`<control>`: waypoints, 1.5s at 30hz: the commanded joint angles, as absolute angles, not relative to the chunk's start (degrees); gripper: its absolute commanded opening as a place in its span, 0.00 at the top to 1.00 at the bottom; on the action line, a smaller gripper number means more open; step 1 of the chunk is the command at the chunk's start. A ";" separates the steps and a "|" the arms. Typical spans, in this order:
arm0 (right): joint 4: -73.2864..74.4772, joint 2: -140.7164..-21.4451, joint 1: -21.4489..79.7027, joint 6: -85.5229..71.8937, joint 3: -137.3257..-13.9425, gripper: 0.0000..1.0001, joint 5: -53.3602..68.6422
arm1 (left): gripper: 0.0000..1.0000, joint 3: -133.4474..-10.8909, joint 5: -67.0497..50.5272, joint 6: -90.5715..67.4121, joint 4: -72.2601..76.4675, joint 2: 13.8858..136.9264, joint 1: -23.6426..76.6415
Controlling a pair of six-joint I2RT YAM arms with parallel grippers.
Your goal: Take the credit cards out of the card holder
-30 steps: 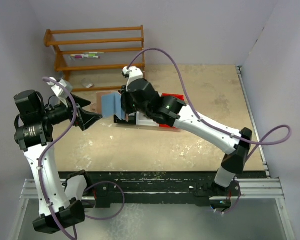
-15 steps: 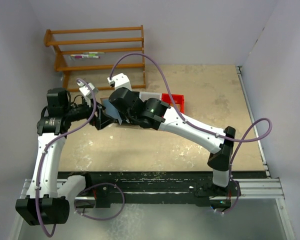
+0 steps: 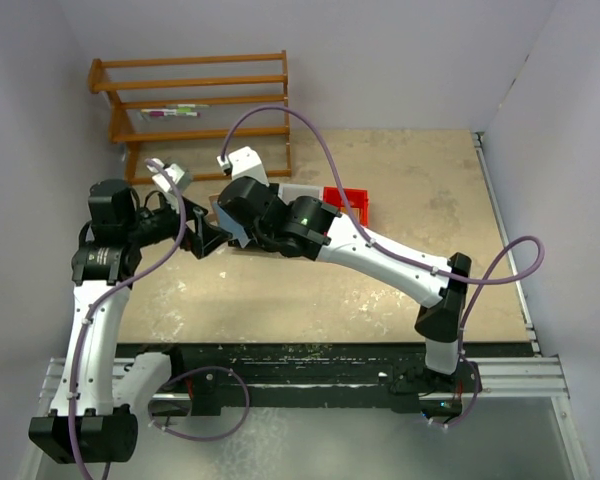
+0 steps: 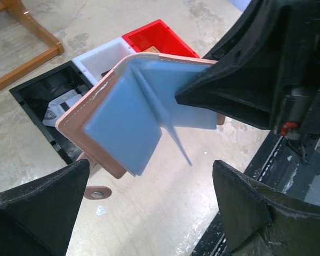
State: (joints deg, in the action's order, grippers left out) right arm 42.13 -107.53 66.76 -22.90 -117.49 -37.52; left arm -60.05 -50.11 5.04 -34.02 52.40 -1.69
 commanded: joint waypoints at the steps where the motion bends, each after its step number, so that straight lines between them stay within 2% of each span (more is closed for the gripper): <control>1: 43.59 -106.77 67.84 -21.83 -121.51 1.00 -43.94 | 0.01 -60.18 -54.76 1.60 -32.52 50.78 -1.41; 6: 45.05 -108.17 69.20 -21.45 -124.27 1.00 -46.30 | 0.01 -59.10 -51.27 -5.18 -26.64 50.39 -1.41; 9: 44.42 -107.49 69.43 -21.66 -124.27 1.00 -45.28 | 0.00 -58.90 -42.92 -5.43 -25.62 50.43 -1.32; 13: 39.95 -102.71 69.46 -21.39 -118.16 1.00 -38.23 | 0.00 -58.23 -37.08 -3.91 -25.95 50.49 -1.34; 16: 34.45 -97.80 69.41 -21.29 -112.07 1.00 -31.61 | 0.02 -58.24 -40.61 -4.86 -26.79 51.07 -1.41; 18: 31.41 -95.35 69.28 -21.98 -109.07 1.00 -27.88 | 0.08 -58.54 -46.26 -5.68 -27.26 51.52 -1.41; 20: 30.07 -93.76 69.05 -22.15 -106.99 1.00 -26.22 | 0.11 -58.92 -55.48 -7.04 -27.65 52.20 -1.41; 23: 30.61 -92.94 68.70 -22.64 -106.01 1.00 -26.21 | 0.14 -59.36 -61.17 -8.34 -27.99 52.71 -1.41; 28: 28.87 -90.88 67.47 -23.06 -103.83 1.00 -23.05 | 0.42 -59.77 -62.48 -6.87 -29.73 53.17 -1.38; 32: 25.91 -87.96 63.55 -24.72 -100.74 1.00 -15.25 | 0.50 -60.68 -66.66 -7.60 -30.65 53.53 -1.41; 33: 24.80 -87.24 62.11 -25.35 -99.62 1.00 -12.28 | 0.55 -60.88 -67.47 -7.96 -30.61 53.48 -1.41; 34: 23.54 -86.28 60.67 -25.92 -98.22 0.99 -8.53 | 0.66 -60.97 -68.12 -8.66 -30.24 53.44 -1.41; 35: 21.92 -85.39 59.23 -26.50 -96.74 0.93 -5.29 | 0.75 -61.15 -68.57 -9.43 -29.91 53.36 -1.41; 37: 17.99 -83.12 56.76 -27.36 -92.86 0.80 2.23 | 0.86 -61.50 -69.35 -11.57 -28.84 53.34 -1.41; 42: 9.19 -77.49 52.71 -28.48 -85.23 0.50 15.33 | 0.94 -61.56 -73.30 -19.30 -24.02 53.70 -1.41; 45: 5.80 -74.25 50.02 -29.50 -81.27 0.43 20.69 | 0.99 -61.83 -75.37 -23.86 -20.82 53.71 -1.41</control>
State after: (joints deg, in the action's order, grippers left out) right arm 16.21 -79.26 52.31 -27.75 -84.31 7.88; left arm -58.83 -69.58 -16.03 -27.99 53.76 -1.48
